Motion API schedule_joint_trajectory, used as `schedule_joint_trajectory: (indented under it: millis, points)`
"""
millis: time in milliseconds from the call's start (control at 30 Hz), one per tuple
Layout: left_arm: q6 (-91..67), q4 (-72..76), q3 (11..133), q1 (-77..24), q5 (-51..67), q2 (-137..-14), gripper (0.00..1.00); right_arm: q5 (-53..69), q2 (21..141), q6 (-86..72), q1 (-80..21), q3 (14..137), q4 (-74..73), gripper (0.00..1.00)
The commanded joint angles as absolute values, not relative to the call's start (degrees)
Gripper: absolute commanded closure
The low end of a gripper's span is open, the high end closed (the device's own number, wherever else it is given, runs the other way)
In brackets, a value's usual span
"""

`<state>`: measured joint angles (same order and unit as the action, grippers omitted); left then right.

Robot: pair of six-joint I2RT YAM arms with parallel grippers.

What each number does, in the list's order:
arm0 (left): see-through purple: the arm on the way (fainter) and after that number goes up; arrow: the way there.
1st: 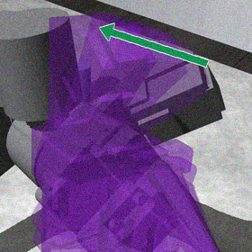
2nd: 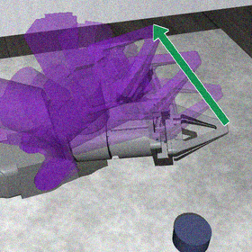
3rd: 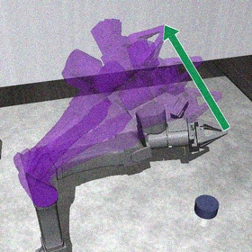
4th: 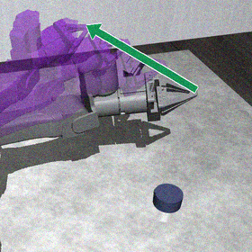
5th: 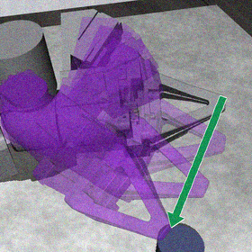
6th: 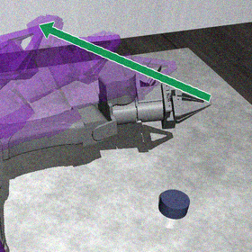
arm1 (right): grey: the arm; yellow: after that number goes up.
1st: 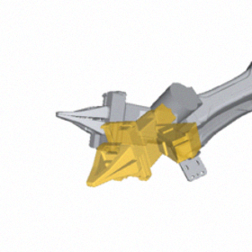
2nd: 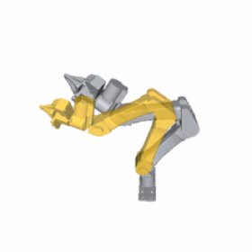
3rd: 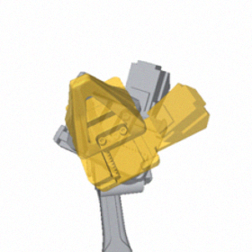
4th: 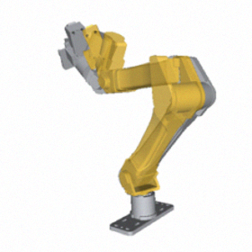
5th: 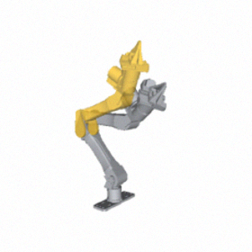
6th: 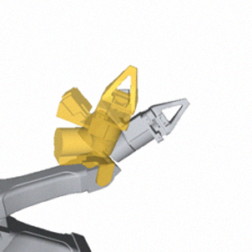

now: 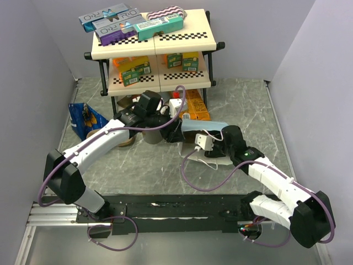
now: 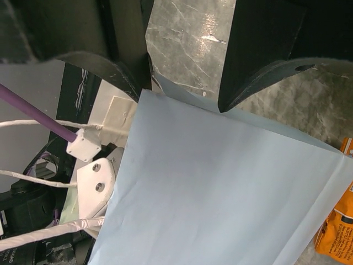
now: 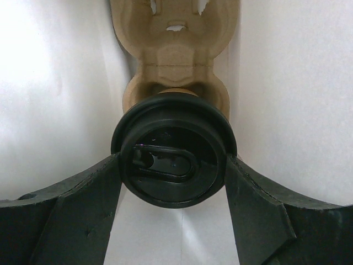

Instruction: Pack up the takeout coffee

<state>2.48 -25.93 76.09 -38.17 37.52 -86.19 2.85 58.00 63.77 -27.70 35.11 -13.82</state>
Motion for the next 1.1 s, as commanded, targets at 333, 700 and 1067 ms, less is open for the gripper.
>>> schedule_joint_trajectory:
  millis: [333,700,1067]
  points:
    - [3.08,-25.14,76.38,-37.62,39.64,-86.84,0.43,4.3,54.84,61.52,-27.25,38.41,-24.34,0.48]
    - [2.81,-24.7,75.94,-37.44,39.73,-86.57,0.42,5.09,55.72,59.94,-27.16,41.31,-26.28,0.24]
    - [2.72,-24.52,76.03,-37.44,39.99,-86.92,0.42,7.73,55.19,58.71,-27.16,42.8,-28.83,0.07]
